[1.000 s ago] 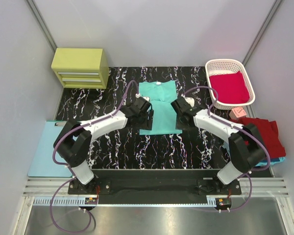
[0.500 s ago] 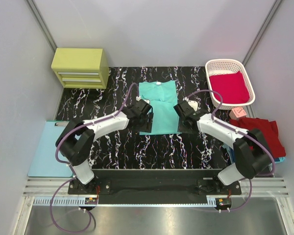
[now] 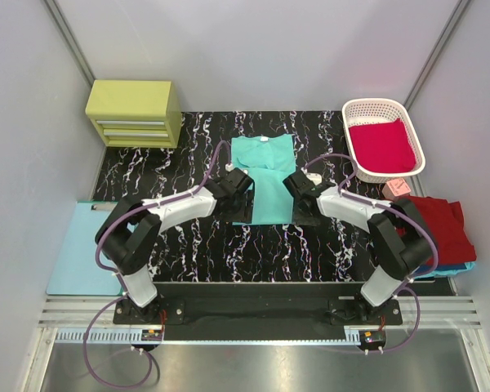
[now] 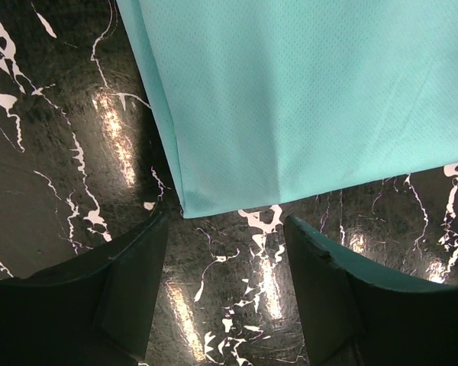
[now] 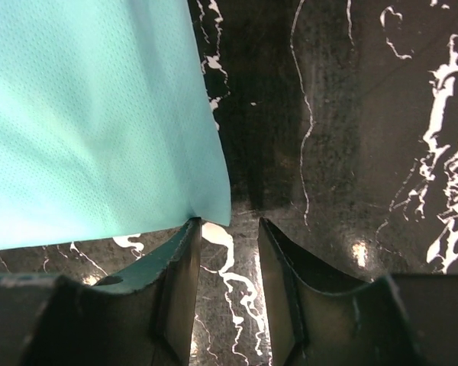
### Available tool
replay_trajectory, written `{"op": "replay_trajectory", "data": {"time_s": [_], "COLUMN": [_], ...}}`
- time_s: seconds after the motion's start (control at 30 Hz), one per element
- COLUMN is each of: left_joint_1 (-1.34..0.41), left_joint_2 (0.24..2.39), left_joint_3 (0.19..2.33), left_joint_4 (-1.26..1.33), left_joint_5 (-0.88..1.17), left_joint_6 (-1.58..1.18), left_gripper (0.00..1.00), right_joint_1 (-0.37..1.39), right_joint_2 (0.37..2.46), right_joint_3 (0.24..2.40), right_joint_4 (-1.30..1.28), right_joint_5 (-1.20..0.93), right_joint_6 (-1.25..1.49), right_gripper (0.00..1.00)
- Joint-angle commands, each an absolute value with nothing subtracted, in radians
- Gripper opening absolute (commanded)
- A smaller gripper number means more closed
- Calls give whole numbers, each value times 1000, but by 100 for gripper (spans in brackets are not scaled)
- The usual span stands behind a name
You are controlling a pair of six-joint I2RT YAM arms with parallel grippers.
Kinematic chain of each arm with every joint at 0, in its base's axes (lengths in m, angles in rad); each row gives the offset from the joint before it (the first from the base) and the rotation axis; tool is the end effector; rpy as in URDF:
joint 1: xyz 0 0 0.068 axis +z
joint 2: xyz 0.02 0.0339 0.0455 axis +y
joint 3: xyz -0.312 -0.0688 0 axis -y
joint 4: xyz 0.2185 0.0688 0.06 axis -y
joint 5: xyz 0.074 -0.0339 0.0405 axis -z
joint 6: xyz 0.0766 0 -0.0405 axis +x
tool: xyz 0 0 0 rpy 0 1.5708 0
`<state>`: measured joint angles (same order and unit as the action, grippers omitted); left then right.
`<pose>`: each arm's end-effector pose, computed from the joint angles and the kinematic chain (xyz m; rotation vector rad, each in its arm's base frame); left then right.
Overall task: Fold and stack the t-shirts
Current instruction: Grab one side of the 2/3 rectangular tshirt with both arms
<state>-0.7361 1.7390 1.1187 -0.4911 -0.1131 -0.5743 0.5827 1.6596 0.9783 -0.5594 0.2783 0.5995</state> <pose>0.2663 -0.2296 0.2084 0.1824 2.6917 -0.2633 0.2646 0.1492 0.1936 0.0861 2.7136 -0.0637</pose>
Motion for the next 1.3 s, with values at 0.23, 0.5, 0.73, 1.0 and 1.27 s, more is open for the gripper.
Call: {"op": "replay_trajectory", "data": {"time_s": [0.23, 0.5, 0.73, 1.0, 1.27], "left_joint_1": [-742, -742, -742, -739, -739], "left_joint_2": [1781, 1790, 1766, 1789, 1830], "left_joint_3": [1124, 1120, 1109, 1161, 1132], "left_joint_4": [-459, -460, -460, -479, -474], "left_joint_5": [-109, -98, -136, -170, -158], "left_joint_6": [-598, -600, -614, -594, -606], "left_gripper": [66, 62, 61, 59, 46], "right_joint_1": [584, 586, 586, 586, 586], "right_joint_2": [1727, 1736, 1717, 1710, 1707], "right_joint_3": [999, 1000, 973, 976, 959], "right_joint_4": [-486, -485, -485, -485, -488], "right_joint_5": [275, 249, 245, 245, 244], "right_joint_6": [583, 581, 586, 584, 586], "right_gripper": [45, 40, 38, 27, 12]}}
